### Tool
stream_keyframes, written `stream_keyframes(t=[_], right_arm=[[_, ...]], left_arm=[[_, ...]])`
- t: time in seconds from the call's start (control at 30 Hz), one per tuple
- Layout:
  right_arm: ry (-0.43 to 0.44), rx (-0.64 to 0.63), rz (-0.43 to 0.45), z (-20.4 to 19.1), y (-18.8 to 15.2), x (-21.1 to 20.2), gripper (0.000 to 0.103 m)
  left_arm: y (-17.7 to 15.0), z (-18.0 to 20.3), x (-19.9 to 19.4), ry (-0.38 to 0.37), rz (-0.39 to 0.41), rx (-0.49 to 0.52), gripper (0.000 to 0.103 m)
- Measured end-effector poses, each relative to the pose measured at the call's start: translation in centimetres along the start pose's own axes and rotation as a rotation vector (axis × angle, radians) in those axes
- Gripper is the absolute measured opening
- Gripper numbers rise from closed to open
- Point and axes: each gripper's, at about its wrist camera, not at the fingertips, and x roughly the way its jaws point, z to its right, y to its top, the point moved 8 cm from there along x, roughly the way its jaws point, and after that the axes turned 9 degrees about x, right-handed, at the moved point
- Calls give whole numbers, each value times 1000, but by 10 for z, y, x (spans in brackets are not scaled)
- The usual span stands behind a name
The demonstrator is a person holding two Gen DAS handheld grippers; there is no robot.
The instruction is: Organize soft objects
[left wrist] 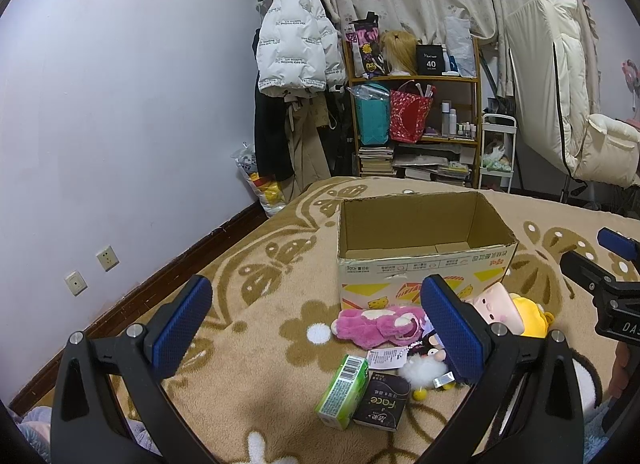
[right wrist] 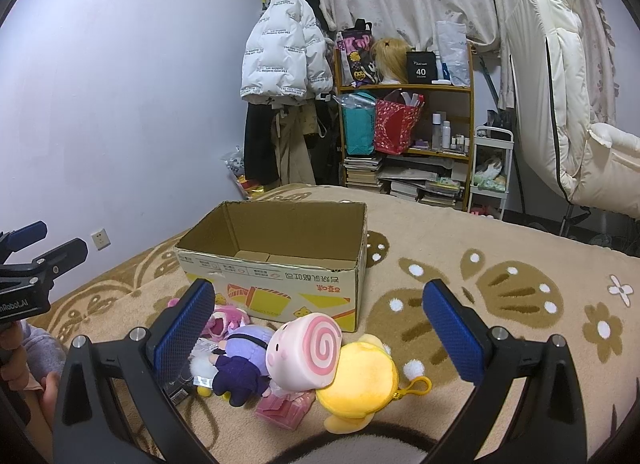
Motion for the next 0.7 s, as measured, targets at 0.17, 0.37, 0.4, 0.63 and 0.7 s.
stream_keyframes(t=[0.17,0.37,0.4,0.63,0.7], right_arm=[[-1,5,11,1,2,-1,103],[3,2,13,0,5,0,103],[3,-1,14,1,3,-1,103],[3,1,12,-2,1,-1,103],[3,1,12,-3,-1,-1,103]], left_arm=[[0,0,1,0,-1,-1,103],[0,0,1,-2,0,0,103],[0,0,1,-1,0,1,103],[0,0,1,-2,0,1,103],[1,0,0,-2,-2,1,103]])
